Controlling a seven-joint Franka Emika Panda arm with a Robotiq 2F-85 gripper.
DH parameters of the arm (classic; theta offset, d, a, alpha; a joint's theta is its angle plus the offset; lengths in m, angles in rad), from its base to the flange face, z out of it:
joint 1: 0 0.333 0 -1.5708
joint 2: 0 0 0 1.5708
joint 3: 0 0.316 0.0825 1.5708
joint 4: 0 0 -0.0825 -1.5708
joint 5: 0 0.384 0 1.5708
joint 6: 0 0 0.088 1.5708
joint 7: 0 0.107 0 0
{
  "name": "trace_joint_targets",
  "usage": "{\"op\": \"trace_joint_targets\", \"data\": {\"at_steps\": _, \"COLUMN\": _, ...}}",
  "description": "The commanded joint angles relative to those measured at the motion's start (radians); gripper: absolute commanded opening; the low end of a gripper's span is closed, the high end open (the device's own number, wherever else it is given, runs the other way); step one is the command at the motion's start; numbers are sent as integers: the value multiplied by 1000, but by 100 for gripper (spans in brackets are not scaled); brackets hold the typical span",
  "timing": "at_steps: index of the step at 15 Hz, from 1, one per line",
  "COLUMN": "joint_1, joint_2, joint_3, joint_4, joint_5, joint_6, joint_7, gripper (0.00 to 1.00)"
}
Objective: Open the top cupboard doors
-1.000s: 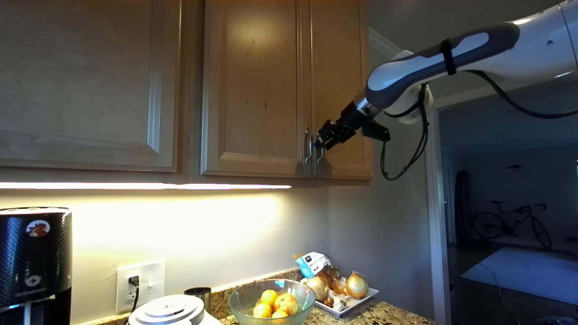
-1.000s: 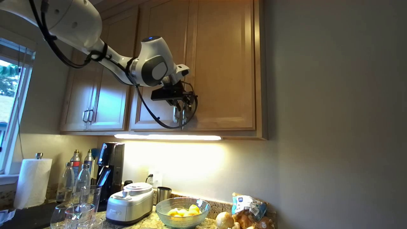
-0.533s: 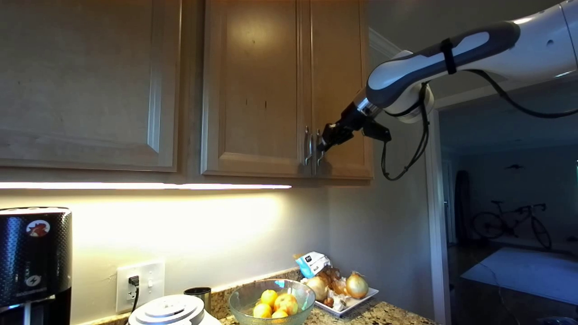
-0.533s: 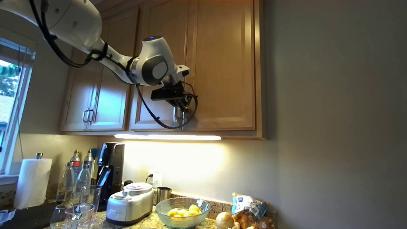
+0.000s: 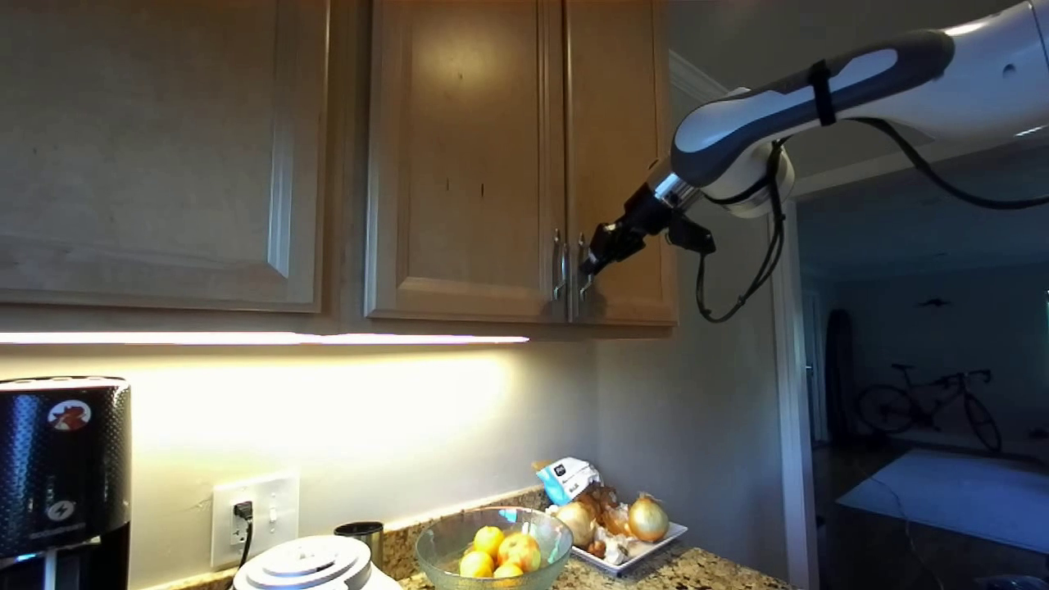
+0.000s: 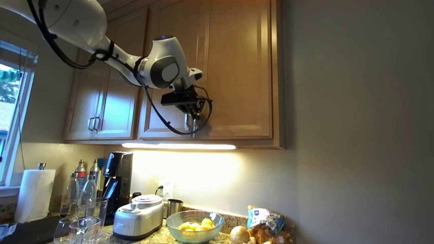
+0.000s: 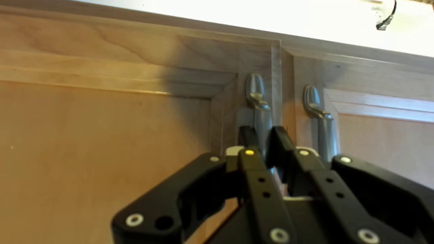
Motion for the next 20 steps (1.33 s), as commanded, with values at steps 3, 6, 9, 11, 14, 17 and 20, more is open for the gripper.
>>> {"op": "trace_joint_targets", "data": {"at_steps": 3, "joint_1": -1, "joint_2": -163, "joint_3": -74, "joint_4": -118, "joint_5": 26, "joint_6": -244, "joint_7": -211, "gripper": 10}}
{"op": "trace_joint_targets", "data": {"at_steps": 6, "joint_1": -34, "joint_2": -238, "joint_3": -95, "joint_4": -151, "joint_5": -33, "joint_6": -350, "joint_7": -236, "gripper": 10}}
{"op": "trace_joint_targets", "data": {"at_steps": 9, "joint_1": -81, "joint_2": -312, "joint_3": -111, "joint_4": -195, "joint_5": -116, "joint_6": -417, "joint_7": -234, "gripper": 9}}
{"op": "trace_joint_targets", "data": {"at_steps": 11, "joint_1": -101, "joint_2": -355, "joint_3": -122, "joint_4": -218, "joint_5": -162, "joint_6": -452, "joint_7": -231, "gripper": 43}}
{"op": "trace_joint_targets", "data": {"at_steps": 14, "joint_1": -140, "joint_2": -393, "joint_3": -123, "joint_4": -243, "joint_5": -270, "joint_6": -509, "joint_7": -220, "gripper": 60}}
{"op": "trace_joint_targets", "data": {"at_steps": 17, "joint_1": -175, "joint_2": -416, "joint_3": -119, "joint_4": -295, "joint_5": -371, "joint_6": -489, "joint_7": -205, "gripper": 79}}
{"op": "trace_joint_targets", "data": {"at_steps": 20, "joint_1": -228, "joint_2": -448, "joint_3": -115, "joint_4": -378, "joint_5": -508, "joint_6": -509, "joint_7": -192, "gripper": 98}}
